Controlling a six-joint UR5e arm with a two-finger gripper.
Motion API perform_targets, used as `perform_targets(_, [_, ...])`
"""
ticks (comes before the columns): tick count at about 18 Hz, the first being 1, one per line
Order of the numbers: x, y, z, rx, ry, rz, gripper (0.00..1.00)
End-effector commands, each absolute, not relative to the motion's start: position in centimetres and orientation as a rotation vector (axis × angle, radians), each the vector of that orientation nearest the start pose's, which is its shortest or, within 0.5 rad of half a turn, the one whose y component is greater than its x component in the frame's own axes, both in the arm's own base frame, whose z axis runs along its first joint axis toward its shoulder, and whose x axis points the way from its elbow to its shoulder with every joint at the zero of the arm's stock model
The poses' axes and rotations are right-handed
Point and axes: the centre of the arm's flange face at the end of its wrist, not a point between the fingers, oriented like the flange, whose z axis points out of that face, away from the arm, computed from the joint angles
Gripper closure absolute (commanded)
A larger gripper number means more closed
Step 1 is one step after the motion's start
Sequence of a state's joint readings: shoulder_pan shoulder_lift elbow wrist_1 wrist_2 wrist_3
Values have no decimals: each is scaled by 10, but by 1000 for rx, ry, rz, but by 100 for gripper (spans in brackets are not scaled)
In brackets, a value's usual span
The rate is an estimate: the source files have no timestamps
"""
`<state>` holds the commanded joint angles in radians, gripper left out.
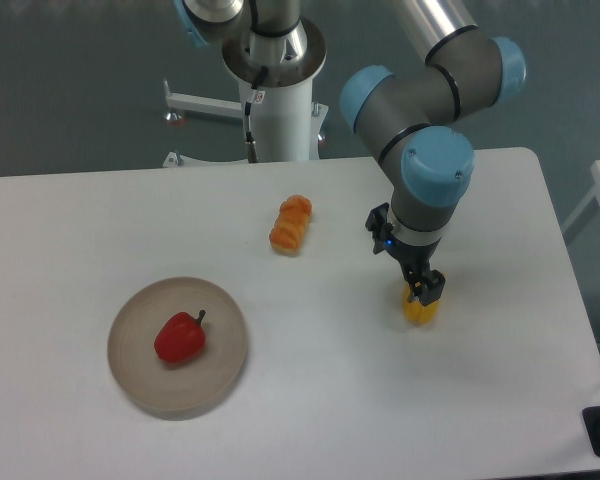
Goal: Pick up the red pepper from the plate
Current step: 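Move the gripper from the yellow pepper toward the plate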
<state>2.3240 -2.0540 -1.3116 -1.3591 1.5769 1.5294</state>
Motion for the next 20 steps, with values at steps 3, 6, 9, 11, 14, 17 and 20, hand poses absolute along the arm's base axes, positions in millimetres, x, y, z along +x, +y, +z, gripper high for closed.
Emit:
perform_targets(3, [-367, 586, 351, -2915, 1192, -16, 0])
perform_targets(6, [-365, 586, 353, -2918, 1170, -14, 0])
perform_targets(9, [-357, 589, 348, -2917, 1185, -29, 0])
perform_targets(11, [-345, 592, 344, -2927, 1158, -46, 0])
perform_targets(14, [-290, 632, 342, -2955, 962, -44, 0])
perform_targets(17, [-240, 665, 327, -2935, 912, 4, 0])
perform_targets(20, [-194, 689, 308, -2931, 906, 8, 0])
